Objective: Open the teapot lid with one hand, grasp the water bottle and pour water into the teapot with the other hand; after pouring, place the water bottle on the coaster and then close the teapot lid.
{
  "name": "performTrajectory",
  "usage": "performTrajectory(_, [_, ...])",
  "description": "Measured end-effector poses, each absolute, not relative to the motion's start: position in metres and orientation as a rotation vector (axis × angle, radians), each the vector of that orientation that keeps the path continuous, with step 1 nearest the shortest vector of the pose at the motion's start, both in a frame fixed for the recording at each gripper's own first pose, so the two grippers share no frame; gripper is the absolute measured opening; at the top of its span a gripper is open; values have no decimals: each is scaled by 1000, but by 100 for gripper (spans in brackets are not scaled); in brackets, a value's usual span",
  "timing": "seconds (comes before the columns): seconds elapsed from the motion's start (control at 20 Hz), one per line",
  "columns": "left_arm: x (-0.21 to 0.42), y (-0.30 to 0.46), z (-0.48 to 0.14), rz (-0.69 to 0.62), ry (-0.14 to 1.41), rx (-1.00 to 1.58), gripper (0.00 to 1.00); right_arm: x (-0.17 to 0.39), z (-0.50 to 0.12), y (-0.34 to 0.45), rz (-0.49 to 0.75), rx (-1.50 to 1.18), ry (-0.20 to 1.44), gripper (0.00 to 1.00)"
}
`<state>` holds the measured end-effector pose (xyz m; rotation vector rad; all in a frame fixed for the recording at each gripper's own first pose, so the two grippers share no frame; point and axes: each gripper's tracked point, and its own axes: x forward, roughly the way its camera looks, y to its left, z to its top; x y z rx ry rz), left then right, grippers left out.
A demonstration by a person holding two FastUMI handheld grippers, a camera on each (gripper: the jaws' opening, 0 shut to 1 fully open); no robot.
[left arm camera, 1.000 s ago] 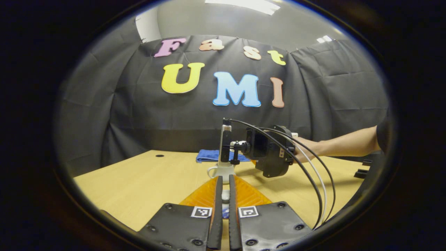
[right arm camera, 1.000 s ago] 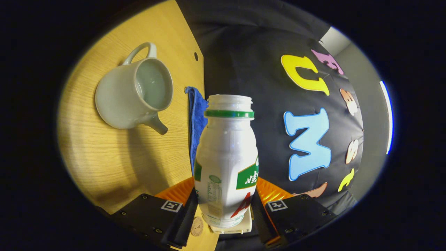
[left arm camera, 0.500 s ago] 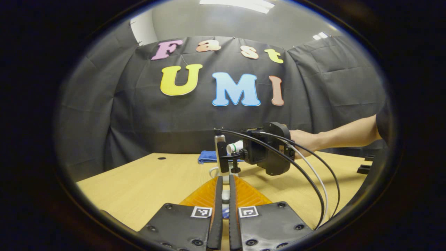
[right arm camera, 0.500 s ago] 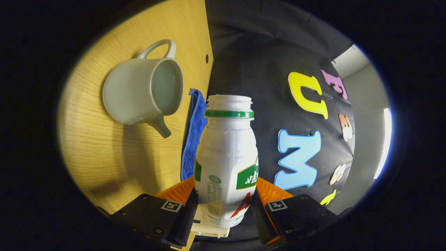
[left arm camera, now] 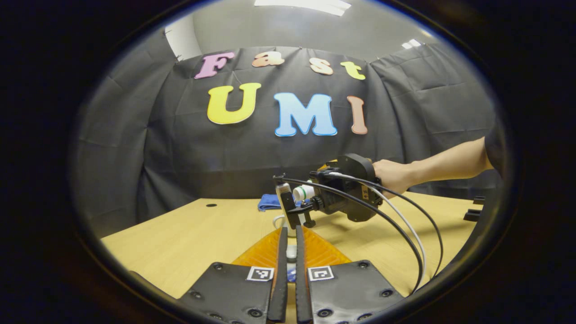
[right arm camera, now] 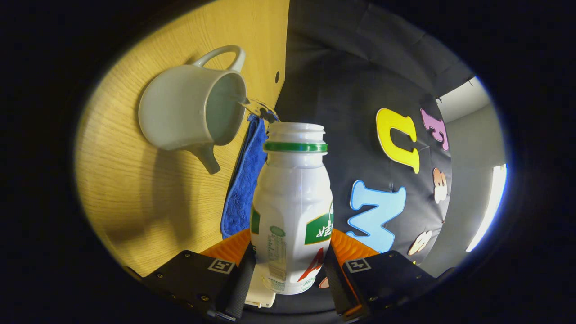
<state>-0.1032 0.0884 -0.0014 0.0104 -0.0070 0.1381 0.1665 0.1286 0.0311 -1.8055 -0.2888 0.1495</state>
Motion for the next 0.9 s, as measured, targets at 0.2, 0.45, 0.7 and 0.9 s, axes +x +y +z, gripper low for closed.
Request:
performTrajectory(0.2, [-103,89,-3,138,-3,15,18,165,33,128,141,-1844,-315,74])
performTrajectory(0.45, [-103,92,-6,144,7,11,18,166,36,128,130,-1890,-340,74])
performTrajectory(0.7, [-104,91,-4,145,6,18,17,165,39,128,117,-1920,-367,74])
performTrajectory(0.9, [-104,89,-3,142,2,28,17,168,40,126,108,-1939,-387,74])
